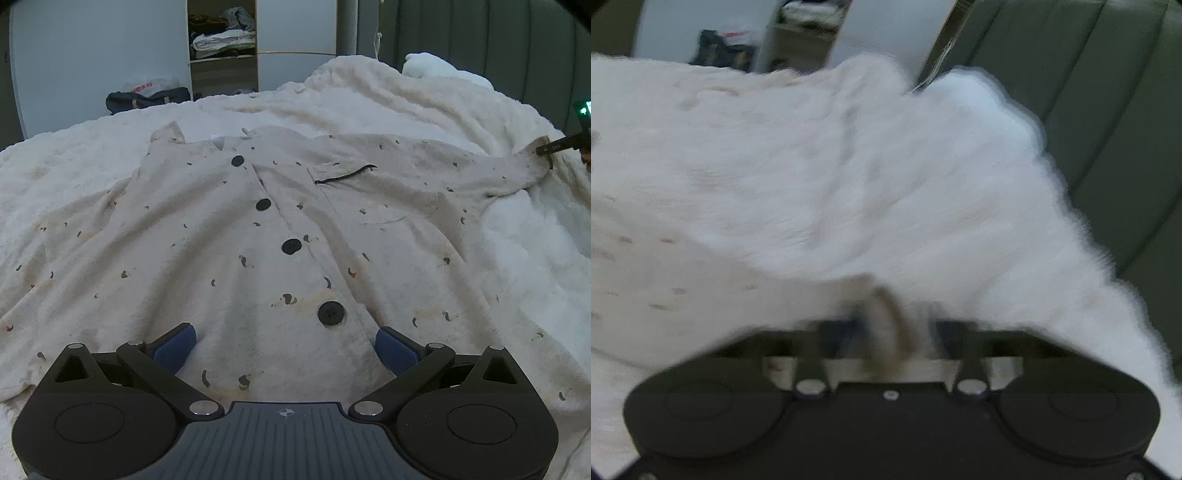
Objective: Fold clothes
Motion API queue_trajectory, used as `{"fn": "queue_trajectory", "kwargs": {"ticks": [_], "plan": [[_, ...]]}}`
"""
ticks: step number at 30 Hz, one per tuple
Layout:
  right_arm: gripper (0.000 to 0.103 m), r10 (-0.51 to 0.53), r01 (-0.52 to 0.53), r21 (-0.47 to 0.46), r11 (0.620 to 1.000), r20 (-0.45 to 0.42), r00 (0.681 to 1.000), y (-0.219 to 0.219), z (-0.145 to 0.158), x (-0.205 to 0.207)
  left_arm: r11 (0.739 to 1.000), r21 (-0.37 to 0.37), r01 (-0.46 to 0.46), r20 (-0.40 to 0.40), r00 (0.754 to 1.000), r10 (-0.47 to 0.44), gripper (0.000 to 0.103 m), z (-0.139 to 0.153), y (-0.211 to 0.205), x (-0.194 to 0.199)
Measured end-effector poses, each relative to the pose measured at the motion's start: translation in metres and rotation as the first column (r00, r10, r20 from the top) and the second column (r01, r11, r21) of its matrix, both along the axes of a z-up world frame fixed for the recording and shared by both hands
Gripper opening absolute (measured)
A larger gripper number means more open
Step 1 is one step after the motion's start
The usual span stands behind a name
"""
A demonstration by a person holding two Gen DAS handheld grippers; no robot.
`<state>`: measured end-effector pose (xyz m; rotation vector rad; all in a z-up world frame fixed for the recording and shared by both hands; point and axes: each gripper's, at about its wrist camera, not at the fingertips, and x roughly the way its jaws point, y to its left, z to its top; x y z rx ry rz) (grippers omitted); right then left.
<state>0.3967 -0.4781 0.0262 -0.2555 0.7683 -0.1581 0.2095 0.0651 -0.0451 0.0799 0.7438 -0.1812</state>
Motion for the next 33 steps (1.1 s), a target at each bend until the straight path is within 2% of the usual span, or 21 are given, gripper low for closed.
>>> {"fn": "queue_trajectory", "kwargs": {"ticks": [3, 4, 6, 9, 11, 12, 14, 16, 18, 19, 20, 21, 22, 24, 27, 29, 33], "plan": [[0.001, 0.014, -0.019, 0.044, 0.999, 0.097, 0.995, 0.013, 0.047, -0.026, 1.000, 0.003, 0.004, 0.004, 1.000, -0.004, 0.103, -0.005, 0.001, -0.002], [0.002, 0.045, -0.056, 0.064, 0.996, 0.150, 0.988, 0.023, 0.075, -0.039, 1.000, 0.005, 0.005, 0.005, 1.000, -0.005, 0.103, -0.005, 0.001, -0.002], [0.002, 0.115, -0.127, 0.042, 0.991, 0.216, 0.970, 0.039, 0.117, -0.059, 1.000, 0.011, 0.007, 0.004, 1.000, -0.007, 0.103, -0.006, 0.000, -0.002], [0.008, 0.124, -0.123, -0.020, 0.992, 0.202, 0.971, 0.046, 0.153, -0.052, 1.000, 0.019, 0.013, -0.002, 1.000, -0.013, 0.103, -0.008, -0.002, -0.001], [0.010, 0.045, -0.046, 0.007, 0.999, 0.103, 0.994, 0.031, 0.146, -0.018, 0.999, 0.027, 0.019, -0.010, 1.000, -0.019, 0.103, -0.010, -0.004, 0.001], [0.010, 0.024, -0.023, -0.022, 0.999, 0.057, 0.998, 0.026, 0.134, -0.002, 0.999, 0.029, 0.020, -0.011, 1.000, -0.019, 0.103, -0.011, -0.004, 0.001], [0.010, -0.019, 0.019, -0.167, 0.986, 0.002, 1.000, 0.018, 0.098, 0.028, 0.999, 0.041, 0.024, -0.013, 1.000, -0.023, 0.103, -0.012, -0.006, 0.002], [0.010, -0.110, 0.079, -0.326, 0.942, -0.075, 0.991, 0.004, 0.046, 0.051, 0.998, 0.049, 0.026, -0.015, 1.000, -0.026, 0.103, -0.013, -0.007, 0.002], [0.010, -0.215, 0.150, -0.396, 0.906, -0.125, 0.969, -0.011, 0.015, 0.057, 0.999, 0.045, 0.027, -0.016, 1.000, -0.027, 0.103, -0.013, -0.007, 0.002], [0.016, -0.265, 0.204, -0.397, 0.895, -0.103, 0.959, -0.020, 0.009, 0.052, 0.999, 0.045, 0.028, -0.017, 0.999, -0.027, 0.103, -0.012, -0.007, 0.002], [0.023, -0.278, 0.237, -0.367, 0.899, -0.063, 0.958, -0.023, 0.013, 0.046, 0.999, 0.043, 0.028, -0.018, 0.999, -0.027, 0.103, -0.012, -0.007, 0.002], [0.041, -0.288, 0.262, -0.331, 0.906, -0.029, 0.957, -0.023, 0.020, 0.038, 0.999, 0.042, 0.030, -0.017, 0.999, -0.029, 0.103, -0.011, -0.007, 0.002], [0.055, -0.287, 0.283, -0.271, 0.920, 0.025, 0.958, -0.019, 0.032, 0.021, 0.999, 0.043, 0.032, -0.014, 0.999, -0.032, 0.103, -0.010, -0.007, 0.002], [0.062, -0.214, 0.227, -0.139, 0.964, 0.097, 0.972, -0.001, 0.053, -0.019, 0.998, 0.044, 0.038, -0.005, 0.999, -0.038, 0.103, -0.009, -0.008, 0.001], [0.062, -0.097, 0.088, 0.081, 0.993, 0.112, 0.989, 0.033, 0.066, -0.079, 0.998, 0.045, 0.043, 0.011, 0.999, -0.043, 0.103, -0.004, -0.007, -0.003], [0.062, -0.010, -0.015, 0.222, 0.975, 0.114, 0.993, 0.061, 0.067, -0.125, 0.999, 0.040, 0.037, 0.032, 0.999, -0.038, 0.103, 0.005, -0.005, -0.008], [0.062, 0.145, -0.171, 0.336, 0.926, 0.102, 0.984, 0.129, 0.048, -0.207, 1.000, 0.017, 0.011, 0.108, 0.994, -0.013, 0.103, 0.044, 0.007, -0.032]]}}
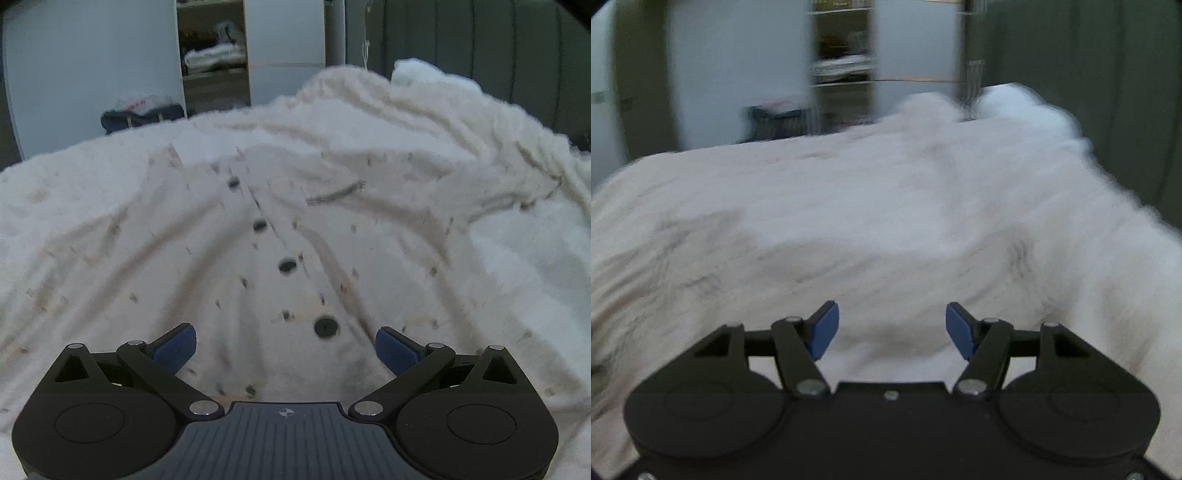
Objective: Fold clothes
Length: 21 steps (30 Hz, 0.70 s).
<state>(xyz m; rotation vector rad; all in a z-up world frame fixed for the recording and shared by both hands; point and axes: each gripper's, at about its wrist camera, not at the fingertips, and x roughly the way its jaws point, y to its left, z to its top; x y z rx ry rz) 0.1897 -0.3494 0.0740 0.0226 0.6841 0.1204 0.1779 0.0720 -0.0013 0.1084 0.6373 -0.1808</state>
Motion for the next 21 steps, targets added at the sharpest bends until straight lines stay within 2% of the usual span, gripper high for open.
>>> {"fn": "queue_trajectory", "kwargs": {"ticks": [2, 4, 5, 7, 8, 10, 12, 13, 15, 17, 18, 19, 20, 21], "plan": [[0.062, 0.087, -0.087, 0.022, 0.996, -0.042, 0.995, 0.036, -0.011, -0.040, 0.995, -0.048, -0.088, 0.049, 0.995, 0.090, 0.103, 0.034, 0.023, -0.040], [0.062, 0.192, -0.190, 0.028, 0.981, -0.090, 0.977, 0.079, -0.019, -0.091, 0.987, -0.104, -0.121, 0.066, 0.989, 0.129, 0.103, 0.057, 0.045, -0.078], [0.062, 0.230, -0.229, 0.019, 0.973, -0.103, 0.968, 0.094, -0.017, -0.111, 0.987, -0.105, -0.119, 0.075, 0.989, 0.127, 0.103, 0.066, 0.053, -0.095], [0.063, 0.283, -0.285, -0.010, 0.958, -0.096, 0.954, 0.116, -0.009, -0.142, 0.991, -0.049, -0.122, 0.079, 0.989, 0.126, 0.103, 0.074, 0.062, -0.119], [0.065, 0.296, -0.299, -0.021, 0.954, -0.093, 0.951, 0.124, -0.008, -0.147, 0.991, 0.018, -0.132, 0.073, 0.989, 0.131, 0.103, 0.072, 0.067, -0.134], [0.075, 0.306, -0.312, -0.044, 0.949, -0.105, 0.946, 0.140, -0.015, -0.152, 0.984, 0.093, -0.150, 0.042, 0.988, 0.147, 0.103, 0.062, 0.074, -0.147], [0.075, 0.319, -0.328, -0.074, 0.942, -0.114, 0.941, 0.156, -0.028, -0.155, 0.978, 0.121, -0.170, -0.027, 0.984, 0.174, 0.102, 0.043, 0.081, -0.159], [0.075, 0.333, -0.343, -0.090, 0.935, -0.107, 0.937, 0.163, -0.041, -0.154, 0.979, 0.109, -0.174, -0.043, 0.983, 0.179, 0.102, 0.037, 0.082, -0.163], [0.075, 0.323, -0.330, -0.094, 0.939, -0.083, 0.943, 0.170, -0.063, -0.155, 0.986, -0.018, -0.165, -0.076, 0.984, 0.163, 0.097, 0.021, 0.086, -0.171], [0.070, 0.266, -0.271, -0.057, 0.961, -0.080, 0.961, 0.167, -0.087, -0.153, 0.972, -0.131, -0.197, -0.089, 0.978, 0.187, 0.087, 0.004, 0.094, -0.172], [0.069, 0.243, -0.246, -0.022, 0.969, -0.077, 0.967, 0.162, -0.097, -0.155, 0.965, -0.153, -0.213, -0.098, 0.975, 0.200, 0.080, -0.003, 0.096, -0.171], [0.067, 0.223, -0.224, 0.008, 0.975, -0.092, 0.970, 0.158, -0.104, -0.154, 0.959, -0.168, -0.229, -0.108, 0.971, 0.213, 0.077, -0.010, 0.099, -0.170], [0.067, 0.217, -0.214, 0.035, 0.976, -0.108, 0.970, 0.156, -0.105, -0.152, 0.957, -0.157, -0.242, -0.129, 0.966, 0.223, 0.072, -0.019, 0.099, -0.167], [0.068, 0.222, -0.217, 0.067, 0.974, -0.087, 0.971, 0.154, -0.103, -0.153, 0.960, -0.137, -0.243, -0.145, 0.964, 0.223, 0.069, -0.025, 0.098, -0.162]]}}
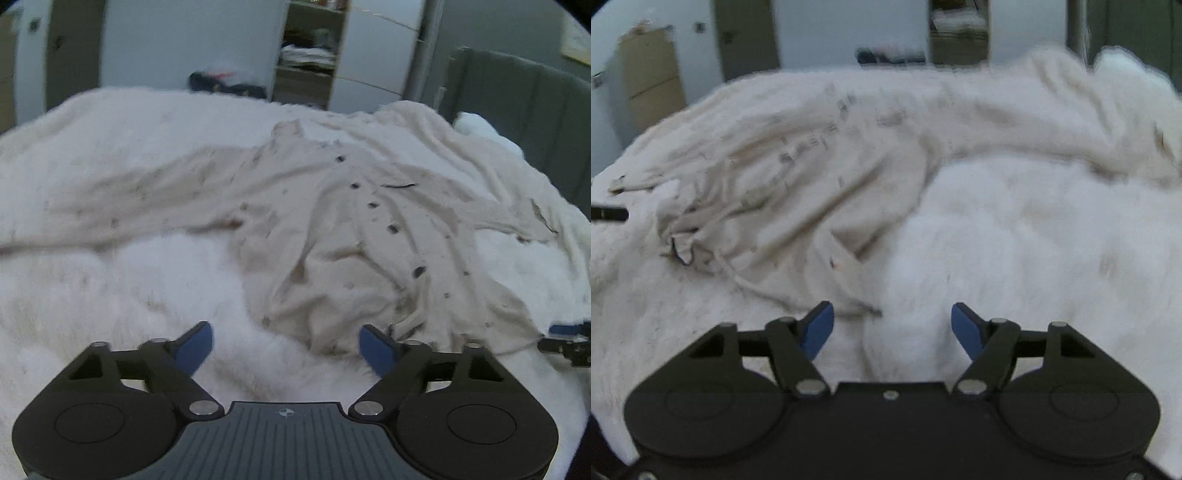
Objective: Fold clothes
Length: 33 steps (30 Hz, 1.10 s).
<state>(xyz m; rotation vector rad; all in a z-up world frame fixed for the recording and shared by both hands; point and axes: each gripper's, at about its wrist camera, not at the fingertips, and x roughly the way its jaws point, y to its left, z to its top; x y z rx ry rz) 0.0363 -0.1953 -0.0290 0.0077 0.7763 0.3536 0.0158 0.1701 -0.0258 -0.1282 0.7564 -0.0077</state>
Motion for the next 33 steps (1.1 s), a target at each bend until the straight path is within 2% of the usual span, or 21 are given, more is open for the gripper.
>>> {"fn": "queue_trajectory", "kwargs": {"ticks": [4, 7, 8, 9, 10, 11, 13, 15, 18, 19, 20, 21, 22, 23, 24, 25, 26, 28, 30, 32, 33], "plan": [[0.069, -0.010, 0.011, 0.066, 0.998, -0.013, 1.000, 0.001, -0.004, 0.008, 0.997, 0.054, 0.050, 0.008, 0.999, -0.051, 0.068, -0.010, -0.011, 0.015], [0.067, 0.004, -0.002, 0.064, 0.998, -0.024, 1.000, 0.010, -0.010, 0.017, 0.989, 0.122, 0.081, -0.005, 0.997, -0.081, 0.070, -0.020, -0.024, 0.033], [0.062, 0.015, -0.013, 0.063, 0.998, -0.033, 0.999, 0.014, -0.013, 0.020, 0.990, 0.102, 0.099, -0.021, 0.995, -0.098, 0.063, -0.024, -0.026, 0.040], [0.039, 0.026, -0.024, 0.063, 0.998, -0.042, 0.999, 0.017, -0.016, 0.023, 0.990, 0.078, 0.120, -0.038, 0.992, -0.117, 0.027, -0.028, -0.028, 0.049], [0.007, 0.036, -0.032, 0.067, 0.997, -0.053, 0.998, 0.020, -0.019, 0.027, 0.989, 0.053, 0.140, -0.054, 0.989, -0.137, 0.005, -0.031, -0.031, 0.058], [0.003, 0.044, -0.039, 0.093, 0.995, -0.062, 0.997, 0.019, -0.019, 0.029, 0.990, 0.015, 0.141, -0.068, 0.988, -0.140, 0.007, -0.029, -0.032, 0.065], [0.002, 0.061, -0.051, 0.179, 0.983, -0.049, 0.997, 0.010, -0.010, 0.030, 0.990, 0.009, 0.140, -0.032, 0.990, -0.140, 0.006, -0.012, -0.035, 0.062], [0.002, 0.075, -0.073, 0.306, 0.949, 0.003, 0.997, -0.010, 0.010, 0.024, 0.986, -0.075, 0.149, 0.036, 0.989, -0.146, 0.006, 0.037, -0.029, 0.044], [0.002, 0.033, -0.059, 0.490, 0.870, 0.061, 0.998, -0.047, 0.037, 0.015, 0.970, -0.196, 0.141, 0.110, 0.986, -0.121, 0.006, 0.092, -0.012, 0.028], [0.002, -0.014, -0.034, 0.568, 0.822, 0.079, 0.997, -0.064, 0.047, 0.015, 0.957, -0.257, 0.137, 0.154, 0.983, -0.099, 0.006, 0.120, -0.001, 0.022], [0.002, -0.064, 0.002, 0.620, 0.785, 0.078, 0.995, -0.077, 0.054, 0.018, 0.944, -0.317, 0.094, 0.181, 0.983, -0.038, 0.007, 0.142, 0.015, 0.024], [0.004, -0.112, 0.043, 0.654, 0.755, 0.064, 0.992, -0.087, 0.057, 0.022, 0.939, -0.335, 0.075, 0.182, 0.983, -0.013, 0.009, 0.147, 0.020, 0.025], [0.009, -0.158, 0.087, 0.680, 0.728, 0.043, 0.986, -0.097, 0.060, 0.027, 0.923, -0.386, -0.002, 0.162, 0.984, 0.070, 0.009, 0.153, 0.035, 0.030], [0.012, -0.198, 0.137, 0.674, 0.726, 0.014, 0.980, -0.103, 0.059, 0.033, 0.912, -0.404, -0.067, 0.130, 0.983, 0.130, 0.018, 0.151, 0.050, 0.037], [0.021, -0.233, 0.187, 0.636, 0.749, -0.011, 0.972, -0.106, 0.057, 0.038, 0.913, -0.398, -0.092, 0.110, 0.983, 0.147, 0.045, 0.147, 0.054, 0.040], [0.030, -0.263, 0.233, 0.586, 0.776, -0.035, 0.964, -0.108, 0.053, 0.040, 0.916, -0.379, -0.136, 0.052, 0.985, 0.167, 0.060, 0.132, 0.058, 0.040], [0.031, -0.287, 0.273, 0.521, 0.809, -0.056, 0.956, -0.109, 0.048, 0.039, 0.917, -0.354, -0.183, -0.014, 0.982, 0.190, 0.066, 0.114, 0.062, 0.040], [0.034, -0.337, 0.340, 0.397, 0.853, -0.081, 0.938, -0.114, 0.036, 0.033, 0.929, -0.325, -0.178, -0.077, 0.984, 0.161, 0.067, 0.082, 0.060, 0.028], [0.046, -0.380, 0.382, 0.369, 0.848, -0.081, 0.922, -0.122, 0.025, 0.019, 0.950, -0.263, -0.167, -0.134, 0.982, 0.136, 0.069, 0.053, 0.055, 0.016], [0.048, -0.399, 0.403, 0.367, 0.838, -0.090, 0.912, -0.128, 0.025, 0.015, 0.959, -0.227, -0.170, -0.167, 0.977, 0.134, 0.076, 0.034, 0.051, 0.009], [0.055, -0.394, 0.389, 0.359, 0.849, -0.062, 0.917, -0.127, 0.026, 0.013, 0.962, -0.212, -0.171, -0.192, 0.973, 0.131, 0.077, 0.021, 0.049, 0.005]]}}
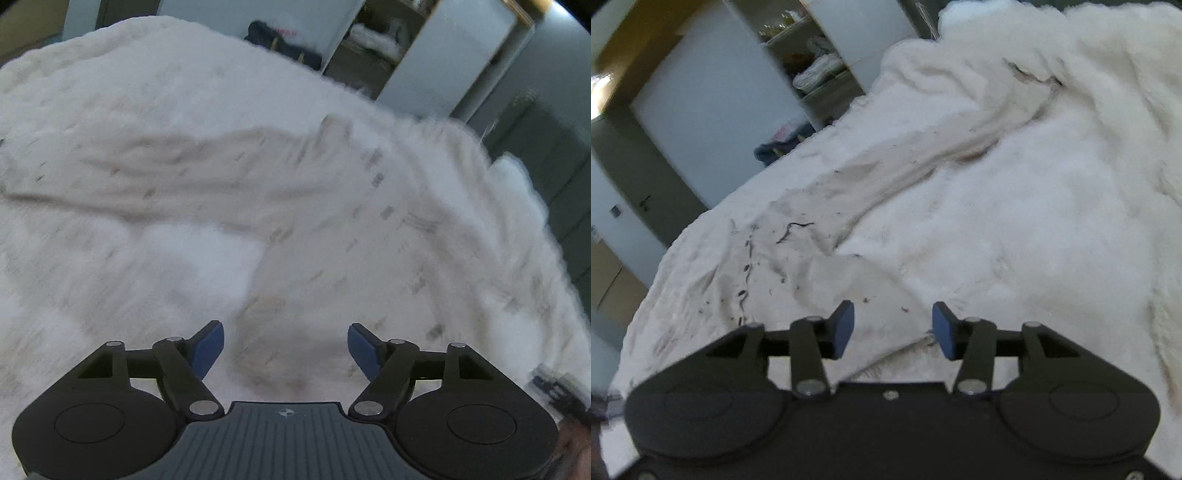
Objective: Fold clothes
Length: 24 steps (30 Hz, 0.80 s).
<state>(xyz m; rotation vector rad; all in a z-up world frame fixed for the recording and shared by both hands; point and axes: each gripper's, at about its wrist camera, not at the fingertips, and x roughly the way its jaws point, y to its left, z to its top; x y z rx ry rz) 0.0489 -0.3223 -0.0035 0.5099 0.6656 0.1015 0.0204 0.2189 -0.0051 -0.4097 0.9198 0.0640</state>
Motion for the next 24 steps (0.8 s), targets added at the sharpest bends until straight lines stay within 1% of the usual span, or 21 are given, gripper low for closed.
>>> {"fn": "queue_trajectory", "kwargs": {"ticks": [1, 2, 3, 4, 6, 9, 10, 11, 12, 13, 14, 15, 16, 18, 19, 20, 21, 22, 23, 24], "plan": [[0.061, 0.007, -0.007, -0.021, 1.000, 0.022, 1.000, 0.001, 0.001, -0.002, 1.000, 0.001, 0.008, -0.013, 1.000, -0.008, 0.077, -0.006, 0.000, 0.000], [0.062, 0.016, -0.015, -0.048, 0.999, 0.020, 1.000, 0.002, 0.000, -0.002, 1.000, 0.021, 0.018, -0.046, 0.999, -0.017, 0.077, -0.020, -0.003, 0.000], [0.062, 0.028, -0.029, -0.071, 0.997, -0.010, 1.000, 0.002, -0.004, 0.000, 0.999, 0.040, 0.007, -0.071, 0.997, -0.005, 0.077, -0.030, -0.003, -0.001], [0.062, 0.044, -0.046, -0.077, 0.996, -0.029, 0.999, 0.002, -0.007, 0.002, 0.999, 0.043, 0.001, -0.078, 0.997, 0.003, 0.077, -0.035, -0.002, -0.001], [0.062, 0.057, -0.061, -0.083, 0.995, -0.049, 0.997, 0.001, -0.011, 0.005, 1.000, -0.015, -0.012, -0.075, 0.997, 0.011, 0.077, -0.052, -0.002, 0.001], [0.062, 0.038, -0.044, -0.071, 0.997, -0.077, 0.996, -0.006, -0.017, 0.010, 0.988, -0.129, -0.083, 0.010, 0.996, 0.085, 0.076, -0.062, 0.000, 0.009], [0.062, 0.030, -0.035, -0.057, 0.998, -0.085, 0.996, -0.009, -0.019, 0.011, 0.986, -0.131, -0.099, 0.018, 0.995, 0.102, 0.073, -0.062, -0.001, 0.013], [0.062, 0.023, -0.026, -0.039, 0.999, -0.090, 0.996, -0.010, -0.021, 0.013, 0.985, -0.127, -0.113, 0.022, 0.993, 0.117, 0.048, -0.062, -0.002, 0.016], [0.062, 0.020, -0.023, -0.029, 0.999, -0.093, 0.996, -0.010, -0.022, 0.014, 0.986, -0.102, -0.130, 0.032, 0.991, 0.134, 0.010, -0.063, -0.006, 0.020], [0.062, 0.017, -0.019, -0.018, 1.000, -0.095, 0.995, -0.010, -0.023, 0.015, 0.990, -0.064, -0.128, 0.043, 0.990, 0.131, 0.005, -0.062, -0.011, 0.024], [0.062, 0.016, -0.017, -0.013, 1.000, -0.096, 0.995, -0.010, -0.024, 0.015, 0.988, -0.059, -0.142, 0.068, 0.987, 0.146, 0.003, -0.057, -0.014, 0.021], [0.062, 0.019, -0.021, -0.021, 1.000, -0.094, 0.995, -0.008, -0.025, 0.016, 0.984, -0.079, -0.160, 0.090, 0.982, 0.167, 0.003, -0.052, -0.014, 0.015], [0.062, 0.025, -0.028, -0.035, 0.999, -0.090, 0.996, -0.005, -0.024, 0.016, 0.975, -0.130, -0.179, 0.127, 0.972, 0.195, 0.003, -0.038, -0.013, -0.001], [0.062, 0.039, -0.044, -0.057, 0.997, -0.082, 0.996, 0.000, -0.023, 0.016, 0.948, -0.242, -0.209, 0.201, 0.945, 0.259, 0.002, -0.010, -0.011, -0.036], [0.062, 0.045, -0.050, -0.062, 0.997, -0.075, 0.996, 0.001, -0.022, 0.015, 0.938, -0.274, -0.213, 0.221, 0.935, 0.277, 0.002, -0.001, -0.011, -0.048], [0.062, 0.047, -0.051, -0.059, 0.997, -0.069, 0.996, 0.001, -0.021, 0.014, 0.916, -0.327, -0.232, 0.239, 0.918, 0.318, 0.002, 0.012, -0.010, -0.070], [0.062, 0.047, -0.050, -0.051, 0.997, -0.065, 0.997, 0.001, -0.020, 0.014, 0.888, -0.384, -0.252, 0.254, 0.896, 0.364, 0.002, 0.026, -0.008, -0.094], [0.062, 0.046, -0.049, -0.037, 0.998, -0.064, 0.997, 0.000, -0.020, 0.014, 0.868, -0.421, -0.264, 0.251, 0.885, 0.391, 0.002, 0.031, -0.006, -0.104], [0.062, 0.047, -0.048, -0.019, 0.999, -0.062, 0.997, -0.001, -0.019, 0.014, 0.840, -0.457, -0.294, 0.235, 0.870, 0.433, 0.002, 0.036, -0.004, -0.121], [0.062, 0.047, -0.048, -0.007, 0.999, -0.061, 0.997, -0.001, -0.019, 0.014, 0.822, -0.459, -0.337, 0.215, 0.856, 0.471, 0.002, 0.036, -0.001, -0.131]]}}
